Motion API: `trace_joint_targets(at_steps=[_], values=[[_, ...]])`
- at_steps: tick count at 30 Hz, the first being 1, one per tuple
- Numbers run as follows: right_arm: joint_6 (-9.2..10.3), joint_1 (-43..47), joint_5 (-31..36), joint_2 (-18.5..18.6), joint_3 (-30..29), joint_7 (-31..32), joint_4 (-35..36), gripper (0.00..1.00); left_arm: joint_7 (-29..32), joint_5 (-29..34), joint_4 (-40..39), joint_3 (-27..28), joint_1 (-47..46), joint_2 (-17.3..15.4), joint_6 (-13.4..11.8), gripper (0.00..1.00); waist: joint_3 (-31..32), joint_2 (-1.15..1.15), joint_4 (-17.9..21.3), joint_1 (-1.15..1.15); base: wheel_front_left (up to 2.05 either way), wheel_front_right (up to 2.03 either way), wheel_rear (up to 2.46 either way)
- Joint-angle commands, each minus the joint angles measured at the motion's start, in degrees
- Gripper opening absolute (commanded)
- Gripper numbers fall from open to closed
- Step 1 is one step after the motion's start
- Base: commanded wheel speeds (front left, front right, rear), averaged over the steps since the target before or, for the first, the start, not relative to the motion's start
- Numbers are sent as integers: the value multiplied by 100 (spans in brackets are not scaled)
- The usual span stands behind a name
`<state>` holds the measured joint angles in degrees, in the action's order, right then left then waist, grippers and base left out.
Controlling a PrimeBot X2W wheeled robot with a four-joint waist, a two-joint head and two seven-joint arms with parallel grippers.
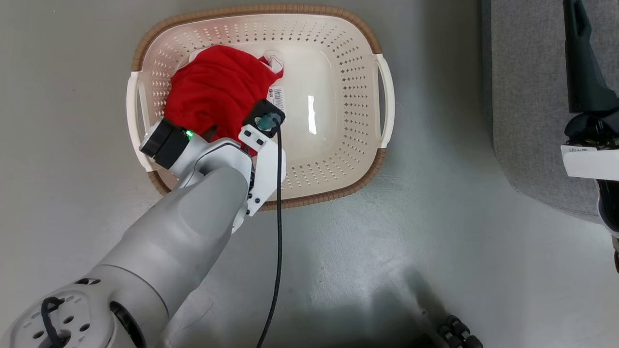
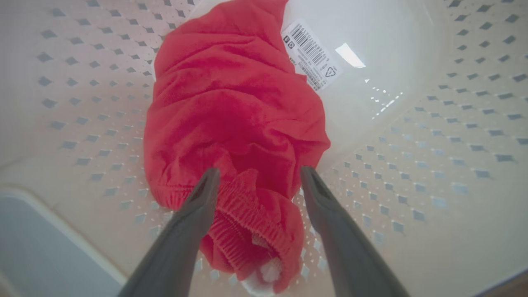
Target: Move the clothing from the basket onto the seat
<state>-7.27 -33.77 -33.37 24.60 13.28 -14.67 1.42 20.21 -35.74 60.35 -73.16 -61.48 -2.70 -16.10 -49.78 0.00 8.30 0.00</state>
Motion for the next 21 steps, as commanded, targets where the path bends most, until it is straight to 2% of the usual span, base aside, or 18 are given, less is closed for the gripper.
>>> trace_joint_targets(at_steps=[1,9,18,19,20,21], values=[[-22,113,-61,56,58,-33,164,100,124,100,-32,25,-89,-18,43,100,-12,0,9,0,0,0,0],[-22,71,-102,4,125,-33,210,100,778,646,65,-14,-141,-18,255,100,-84,0,98,0,0,0,0],[-22,-14,-127,-19,152,-33,235,100,1073,1062,229,-18,-177,-18,445,100,-184,0,164,0,0,0,0],[-22,-19,-130,-23,150,-33,237,100,1058,1080,261,-18,-184,-18,445,86,-191,0,165,0,0,0,0],[-22,-23,-131,-27,149,-33,239,100,1041,1091,294,-18,-187,-18,451,37,-197,0,165,0,0,0,0],[-22,-26,-132,-30,148,-33,243,100,1005,1083,326,-18,-190,-18,453,0,-201,0,165,0,0,0,0]])
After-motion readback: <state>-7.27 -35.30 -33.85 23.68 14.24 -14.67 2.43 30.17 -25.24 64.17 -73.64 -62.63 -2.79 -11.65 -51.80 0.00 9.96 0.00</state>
